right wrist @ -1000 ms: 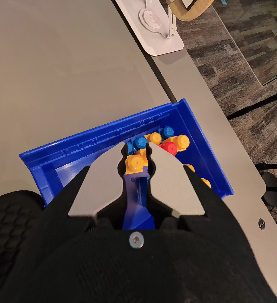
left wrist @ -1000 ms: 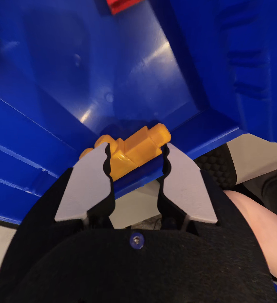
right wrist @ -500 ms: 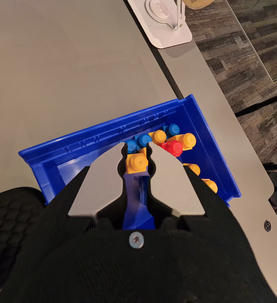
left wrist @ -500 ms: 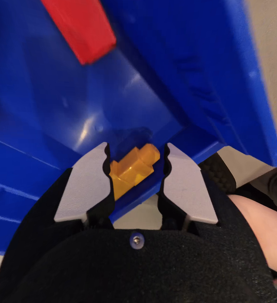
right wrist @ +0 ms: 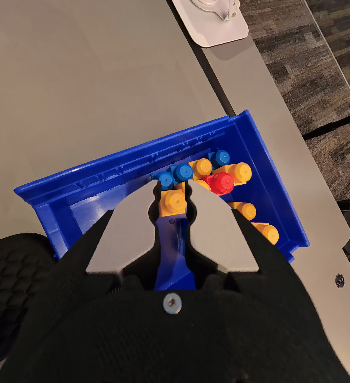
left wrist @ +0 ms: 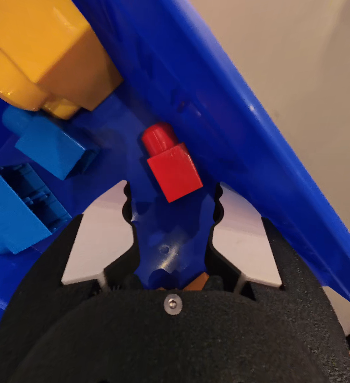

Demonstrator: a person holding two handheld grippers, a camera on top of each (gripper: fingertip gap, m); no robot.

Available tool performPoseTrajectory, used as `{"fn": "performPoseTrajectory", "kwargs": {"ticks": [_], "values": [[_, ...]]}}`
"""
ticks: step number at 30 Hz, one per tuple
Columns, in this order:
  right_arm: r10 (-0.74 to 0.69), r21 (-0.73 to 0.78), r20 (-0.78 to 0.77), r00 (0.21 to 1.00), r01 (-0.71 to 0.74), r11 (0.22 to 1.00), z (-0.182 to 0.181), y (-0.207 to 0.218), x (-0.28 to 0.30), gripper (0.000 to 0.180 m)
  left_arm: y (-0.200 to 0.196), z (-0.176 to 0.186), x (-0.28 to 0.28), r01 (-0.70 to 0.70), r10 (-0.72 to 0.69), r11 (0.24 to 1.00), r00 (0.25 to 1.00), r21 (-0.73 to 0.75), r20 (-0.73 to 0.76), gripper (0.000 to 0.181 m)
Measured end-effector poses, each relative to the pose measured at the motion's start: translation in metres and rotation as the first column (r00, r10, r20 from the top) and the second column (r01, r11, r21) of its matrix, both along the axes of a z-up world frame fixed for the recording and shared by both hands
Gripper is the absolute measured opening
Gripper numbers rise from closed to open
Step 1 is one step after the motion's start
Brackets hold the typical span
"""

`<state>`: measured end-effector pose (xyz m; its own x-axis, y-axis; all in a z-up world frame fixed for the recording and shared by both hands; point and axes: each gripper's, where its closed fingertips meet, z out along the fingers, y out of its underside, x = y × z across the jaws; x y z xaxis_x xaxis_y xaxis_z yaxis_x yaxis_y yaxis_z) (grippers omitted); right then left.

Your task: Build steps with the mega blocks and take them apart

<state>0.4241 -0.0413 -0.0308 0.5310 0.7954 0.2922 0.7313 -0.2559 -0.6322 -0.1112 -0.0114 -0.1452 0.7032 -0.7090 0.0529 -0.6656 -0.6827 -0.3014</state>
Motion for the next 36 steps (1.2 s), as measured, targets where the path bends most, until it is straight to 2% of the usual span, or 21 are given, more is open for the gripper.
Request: {"fn": "performPoseTrajectory", "kwargs": {"ticks": [6, 8, 10, 16, 19, 23, 25, 27, 30, 33, 34, 36], "values": [[-0.001, -0.010, 0.019, 1.000, 0.001, 1.000, -0.004, 0.000, 0.001, 0.023, 0.016, -0.001, 0.001, -0.042, 0.043, 0.997, 0.999, 0.069, -0.026, 0.066], [-0.001, -0.013, 0.023, 1.000, 0.001, 1.000, -0.005, 0.000, 0.001, 0.023, 0.018, -0.002, 0.000, -0.041, 0.045, 0.996, 0.998, 0.083, -0.045, 0.056], [-0.001, -0.015, 0.026, 1.000, 0.002, 1.000, -0.005, 0.000, 0.001, 0.023, 0.020, -0.004, -0.006, -0.046, 0.054, 0.994, 0.995, 0.096, -0.085, 0.038], [0.002, 0.000, 0.027, 1.000, -0.002, 1.000, -0.002, 0.001, -0.001, 0.023, 0.021, 0.001, -0.014, -0.052, 0.062, 0.993, 0.994, 0.110, -0.086, 0.037], [-0.002, 0.040, 0.013, 1.000, 0.001, 0.999, 0.008, 0.003, -0.005, 0.023, 0.021, 0.019, -0.026, -0.081, 0.090, 0.986, 0.994, 0.147, -0.058, 0.037], [-0.037, 0.184, -0.040, 0.999, 0.044, 0.982, 0.043, 0.012, -0.017, 0.023, 0.014, 0.071, -0.033, -0.137, 0.118, 0.960, 0.989, 0.244, 0.093, 0.037], [-0.018, 0.272, -0.113, 0.993, 0.048, 0.961, 0.069, 0.013, -0.036, 0.023, 0.005, 0.108, -0.011, -0.116, 0.045, 0.946, 0.972, 0.303, 0.230, 0.037], [0.049, 0.316, -0.209, 0.977, 0.020, 0.949, 0.092, 0.006, -0.066, 0.023, -0.010, 0.143, 0.031, -0.043, -0.095, 0.928, 0.934, 0.371, 0.345, 0.036], [0.190, 0.269, -0.346, 0.919, -0.096, 0.958, 0.105, -0.016, -0.124, 0.023, -0.033, 0.162, 0.103, 0.075, -0.245, 0.913, 0.887, 0.402, 0.391, 0.037], [0.235, 0.137, -0.548, 0.803, -0.191, 0.972, 0.104, -0.031, -0.182, 0.023, -0.025, 0.169, 0.161, 0.012, -0.258, 0.850, 0.881, 0.527, 0.396, 0.037], [0.212, 0.099, -0.619, 0.756, -0.193, 0.976, 0.103, -0.030, -0.199, 0.023, -0.026, 0.172, 0.180, -0.003, -0.281, 0.832, 0.860, 0.556, 0.425, 0.036], [0.159, 0.039, -0.738, 0.656, -0.193, 0.980, 0.098, -0.026, -0.226, 0.037, -0.036, 0.177, 0.210, -0.021, -0.338, 0.809, 0.801, 0.588, 0.494, 0.036]]}}
